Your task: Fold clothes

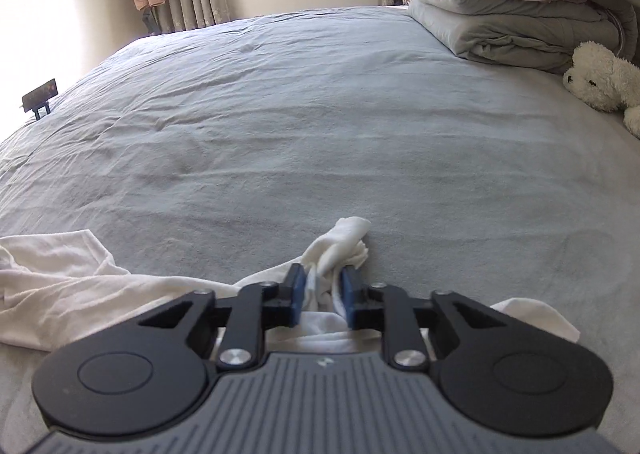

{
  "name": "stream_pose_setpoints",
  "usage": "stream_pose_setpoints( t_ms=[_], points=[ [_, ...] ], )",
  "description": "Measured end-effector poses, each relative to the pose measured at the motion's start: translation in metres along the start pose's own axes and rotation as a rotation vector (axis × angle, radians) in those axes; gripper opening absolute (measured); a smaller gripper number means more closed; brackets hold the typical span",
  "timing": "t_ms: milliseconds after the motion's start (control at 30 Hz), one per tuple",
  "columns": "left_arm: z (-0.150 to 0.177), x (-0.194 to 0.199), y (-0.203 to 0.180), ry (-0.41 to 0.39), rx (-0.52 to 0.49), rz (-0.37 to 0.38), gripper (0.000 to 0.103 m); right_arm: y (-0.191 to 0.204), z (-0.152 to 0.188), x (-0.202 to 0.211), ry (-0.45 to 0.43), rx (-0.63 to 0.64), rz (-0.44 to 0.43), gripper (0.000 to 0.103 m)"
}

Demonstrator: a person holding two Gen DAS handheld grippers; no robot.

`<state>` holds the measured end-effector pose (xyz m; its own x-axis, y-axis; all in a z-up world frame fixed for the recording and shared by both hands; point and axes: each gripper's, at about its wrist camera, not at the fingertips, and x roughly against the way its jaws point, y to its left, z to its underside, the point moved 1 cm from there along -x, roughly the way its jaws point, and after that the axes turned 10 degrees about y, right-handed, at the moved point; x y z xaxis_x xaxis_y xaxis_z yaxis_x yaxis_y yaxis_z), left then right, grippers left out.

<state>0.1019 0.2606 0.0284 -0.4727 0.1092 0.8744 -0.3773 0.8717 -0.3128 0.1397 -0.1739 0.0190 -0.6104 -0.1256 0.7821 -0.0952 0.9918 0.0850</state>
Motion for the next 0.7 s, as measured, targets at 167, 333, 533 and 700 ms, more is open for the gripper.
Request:
stream_pose_setpoints(
  t_ms=[167,333,533,700],
  points=[
    [0.005,0.001,-0.024,-0.051,-0.129,-0.034,0.058,-0.003,-0.008,0.041,-0.155,0.032,0.079,0.009],
    [0.003,0.023,-0.019,-0.11,-0.108,0.014,0.062,-0.034,-0.022,0.103,-0.338,-0.039,0.124,0.008],
    [0.005,0.034,-0.019,-0.145,-0.141,0.018,0.079,-0.081,-0.013,0.164,-0.476,-0.161,0.181,0.008],
    [0.012,0.028,-0.023,-0.1,-0.171,0.01,0.08,-0.12,0.01,0.194,-0.489,-0.281,0.273,0.008]
  ],
)
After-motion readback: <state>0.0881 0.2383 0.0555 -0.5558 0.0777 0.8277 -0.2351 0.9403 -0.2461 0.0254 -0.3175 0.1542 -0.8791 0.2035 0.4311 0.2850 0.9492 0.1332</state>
